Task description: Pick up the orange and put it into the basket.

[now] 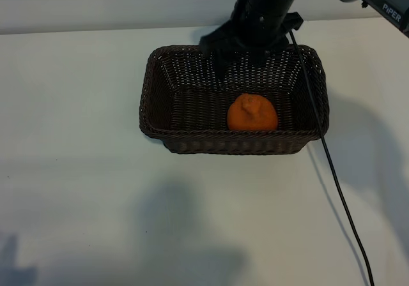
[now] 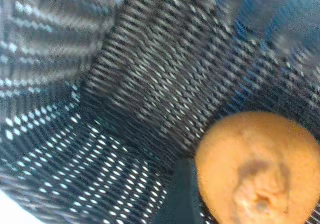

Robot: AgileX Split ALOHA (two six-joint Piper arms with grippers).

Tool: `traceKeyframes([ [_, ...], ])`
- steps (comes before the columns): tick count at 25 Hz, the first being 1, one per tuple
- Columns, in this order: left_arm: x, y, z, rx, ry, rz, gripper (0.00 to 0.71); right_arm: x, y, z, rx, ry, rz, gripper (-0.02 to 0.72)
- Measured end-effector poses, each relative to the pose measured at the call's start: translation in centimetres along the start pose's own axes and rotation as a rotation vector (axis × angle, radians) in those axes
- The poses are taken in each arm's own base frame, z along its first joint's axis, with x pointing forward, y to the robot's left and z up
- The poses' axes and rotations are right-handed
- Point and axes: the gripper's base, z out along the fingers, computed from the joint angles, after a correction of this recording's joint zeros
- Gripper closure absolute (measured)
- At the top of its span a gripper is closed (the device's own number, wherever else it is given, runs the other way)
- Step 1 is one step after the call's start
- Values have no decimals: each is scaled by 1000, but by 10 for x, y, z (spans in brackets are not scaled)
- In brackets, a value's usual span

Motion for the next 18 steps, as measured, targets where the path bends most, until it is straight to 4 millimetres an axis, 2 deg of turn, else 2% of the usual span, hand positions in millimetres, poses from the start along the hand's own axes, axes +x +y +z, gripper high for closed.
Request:
traceKeyframes([
  [3,0,0,0,0,0,0,117,0,-2,0,13,1,-2,79],
  [6,0,0,0,0,0,0,117,-1,-18,-3,79,-1,-3,106],
  [11,0,0,0,0,0,0,117,-1,-76,-16,227,-12,53,113],
  [18,0,0,0,0,0,0,117,13,-166,-41,289,-34,240,116],
])
